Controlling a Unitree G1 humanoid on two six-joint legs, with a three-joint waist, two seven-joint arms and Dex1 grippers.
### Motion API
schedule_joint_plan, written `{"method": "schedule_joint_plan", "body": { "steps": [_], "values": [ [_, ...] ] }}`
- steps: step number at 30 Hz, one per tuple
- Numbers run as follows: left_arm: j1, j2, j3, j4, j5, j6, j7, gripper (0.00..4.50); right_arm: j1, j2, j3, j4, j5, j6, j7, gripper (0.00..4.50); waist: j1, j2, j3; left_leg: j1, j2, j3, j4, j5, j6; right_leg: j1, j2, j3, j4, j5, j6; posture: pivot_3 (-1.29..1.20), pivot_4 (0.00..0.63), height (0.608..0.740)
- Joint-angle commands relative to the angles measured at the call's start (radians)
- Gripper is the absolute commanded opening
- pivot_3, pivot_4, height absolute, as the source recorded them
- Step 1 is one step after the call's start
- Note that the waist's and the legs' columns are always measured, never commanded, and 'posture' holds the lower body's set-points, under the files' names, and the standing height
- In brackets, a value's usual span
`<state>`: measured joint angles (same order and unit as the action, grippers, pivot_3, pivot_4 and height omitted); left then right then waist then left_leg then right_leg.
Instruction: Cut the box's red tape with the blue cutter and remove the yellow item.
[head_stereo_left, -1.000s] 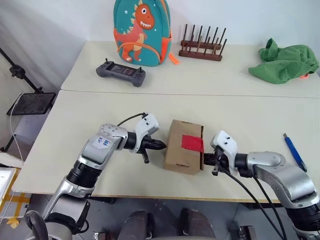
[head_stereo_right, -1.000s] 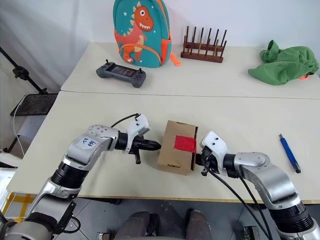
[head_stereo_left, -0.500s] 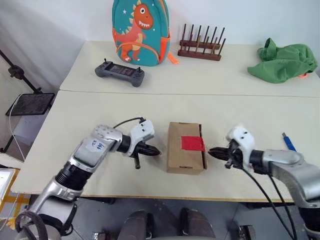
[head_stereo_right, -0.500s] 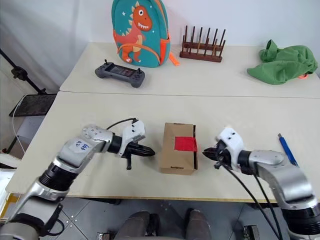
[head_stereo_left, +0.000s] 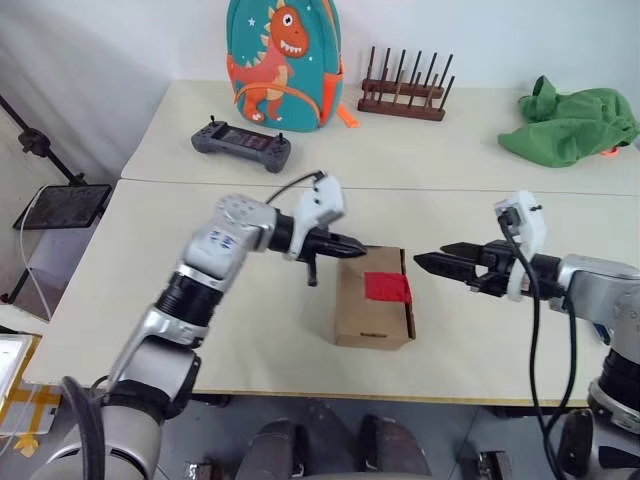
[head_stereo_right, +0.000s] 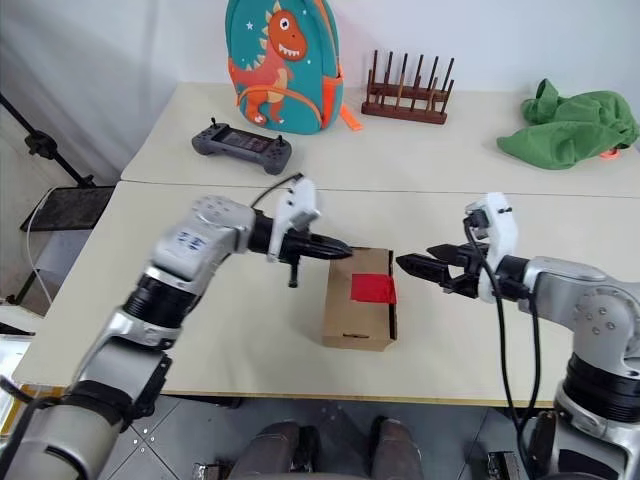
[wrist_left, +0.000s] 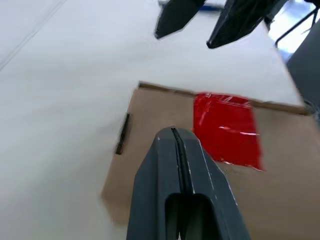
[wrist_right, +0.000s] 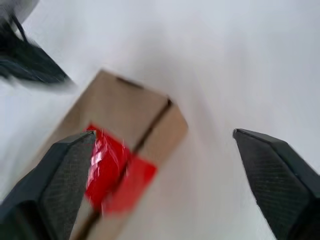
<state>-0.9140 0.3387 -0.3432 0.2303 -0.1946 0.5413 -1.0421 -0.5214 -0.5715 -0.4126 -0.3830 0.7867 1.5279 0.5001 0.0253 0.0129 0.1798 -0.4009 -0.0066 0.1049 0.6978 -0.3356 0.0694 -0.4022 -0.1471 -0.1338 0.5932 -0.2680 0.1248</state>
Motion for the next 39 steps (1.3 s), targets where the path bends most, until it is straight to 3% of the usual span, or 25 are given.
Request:
{"method": "schedule_joint_plan", "body": {
  "steps": [1,21,32,39],
  "values": [
    [-0.005,-0.017,-0.008,-0.027,0.019,-0.016,0.013,0.00,-0.017,0.015,-0.005,-0.015,-0.003,0.014,-0.044,4.47,0.000,0.000,0.000,-0.004,-0.001,0.001,0.000,0.000,0.001,-0.005,0.000,0.001,0.002,0.000,0.000,0.00,0.150,0.740],
    [0.051,-0.009,-0.036,-0.071,0.066,-0.009,0.015,0.00,0.021,0.010,0.091,0.054,-0.092,-0.042,-0.134,4.47,-0.003,0.000,0.000,-0.003,-0.001,0.006,0.001,0.003,0.002,-0.007,0.000,0.005,0.004,0.001,0.002,0.00,0.150,0.740],
    [0.071,-0.008,-0.042,-0.088,0.069,0.001,0.016,0.00,0.056,-0.018,0.042,0.107,-0.087,-0.066,-0.112,4.47,0.000,0.000,-0.001,-0.002,-0.001,0.006,0.002,0.004,0.002,-0.006,-0.001,0.006,0.005,0.001,0.002,0.00,0.150,0.740],
    [0.083,-0.002,-0.053,-0.076,0.082,-0.010,0.014,0.00,0.065,0.030,-0.019,0.141,-0.049,-0.063,-0.111,4.47,0.000,0.000,-0.001,-0.002,-0.001,0.005,0.002,0.004,0.002,-0.006,-0.001,0.006,0.005,0.002,0.002,0.00,0.150,0.740]
  ]
}}
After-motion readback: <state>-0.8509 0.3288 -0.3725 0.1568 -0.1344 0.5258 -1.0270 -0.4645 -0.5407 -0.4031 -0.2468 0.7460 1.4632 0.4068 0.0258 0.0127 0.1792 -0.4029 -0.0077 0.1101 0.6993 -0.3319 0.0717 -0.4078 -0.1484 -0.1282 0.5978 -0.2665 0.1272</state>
